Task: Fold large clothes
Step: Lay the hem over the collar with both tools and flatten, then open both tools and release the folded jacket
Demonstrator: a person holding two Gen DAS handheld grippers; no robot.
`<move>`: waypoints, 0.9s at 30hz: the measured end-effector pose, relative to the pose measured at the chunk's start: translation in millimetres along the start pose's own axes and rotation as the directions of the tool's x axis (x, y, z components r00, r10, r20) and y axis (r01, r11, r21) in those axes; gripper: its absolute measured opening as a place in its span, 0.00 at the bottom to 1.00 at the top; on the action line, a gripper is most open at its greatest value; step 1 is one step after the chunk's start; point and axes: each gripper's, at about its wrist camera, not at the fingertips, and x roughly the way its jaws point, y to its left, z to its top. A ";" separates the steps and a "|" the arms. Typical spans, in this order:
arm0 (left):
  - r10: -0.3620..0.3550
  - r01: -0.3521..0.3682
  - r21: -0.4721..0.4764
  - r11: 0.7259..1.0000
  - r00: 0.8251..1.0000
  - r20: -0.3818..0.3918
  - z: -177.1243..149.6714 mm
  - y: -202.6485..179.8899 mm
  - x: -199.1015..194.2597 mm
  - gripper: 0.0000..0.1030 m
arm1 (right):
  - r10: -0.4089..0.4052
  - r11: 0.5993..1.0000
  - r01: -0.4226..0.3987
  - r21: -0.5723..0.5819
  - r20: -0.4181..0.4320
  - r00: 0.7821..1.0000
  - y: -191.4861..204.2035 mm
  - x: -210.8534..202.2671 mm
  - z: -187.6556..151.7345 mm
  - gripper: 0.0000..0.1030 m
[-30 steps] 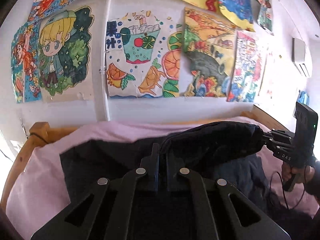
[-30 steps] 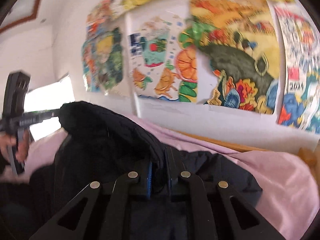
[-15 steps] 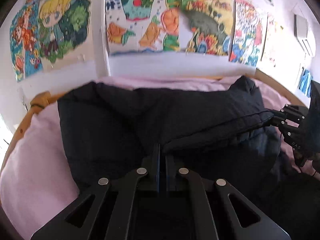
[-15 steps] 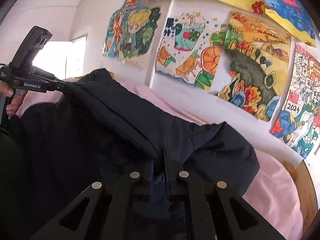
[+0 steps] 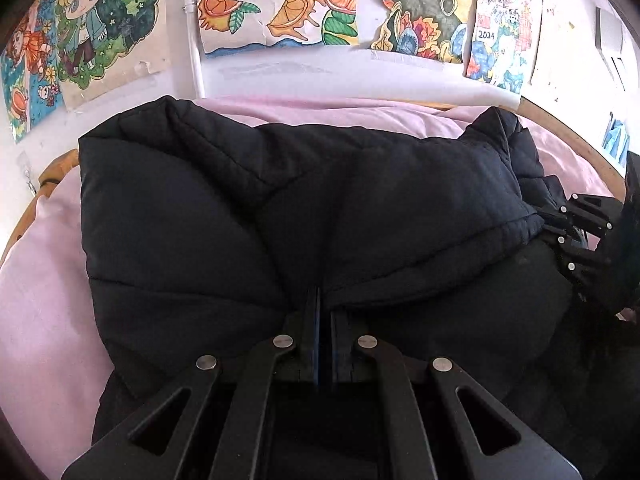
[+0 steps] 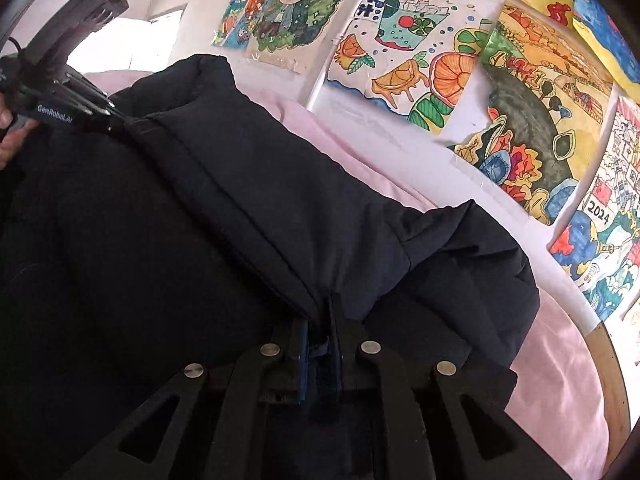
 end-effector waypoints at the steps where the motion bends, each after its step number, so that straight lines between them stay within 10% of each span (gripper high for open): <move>1: -0.002 0.002 0.003 1.000 1.000 0.004 -0.3 0.3 -1.6 0.02 | 0.012 1.000 -0.012 0.009 0.005 1.000 -2.8 -2.2 0.2 0.12; 6: 0.008 -0.008 0.026 1.000 1.000 0.010 -2.9 -2.8 -4.3 0.02 | 0.157 0.979 -0.163 0.121 0.051 0.986 -33.1 -21.8 10.3 0.41; 12: 0.016 -0.016 0.041 0.999 1.000 0.004 -4.6 -7.9 -0.8 0.03 | 0.207 0.931 -0.247 0.269 0.171 0.963 -66.2 -44.0 47.2 0.43; 18: -0.009 0.009 0.028 1.000 1.000 -0.001 -5.1 -3.5 -0.3 0.03 | 0.374 0.754 -0.475 0.454 0.299 0.878 -90.6 -31.0 70.1 0.43; 22: -0.028 0.028 0.018 0.999 1.000 0.005 -3.1 -0.7 -1.5 0.03 | 0.264 0.835 -0.330 0.440 0.206 0.942 -83.4 -17.7 83.7 0.37; 27: -0.091 0.093 -0.046 0.995 0.995 0.037 -3.5 11.8 -11.5 0.06 | 0.232 0.912 -0.226 0.343 0.023 0.972 -34.3 37.1 73.1 0.29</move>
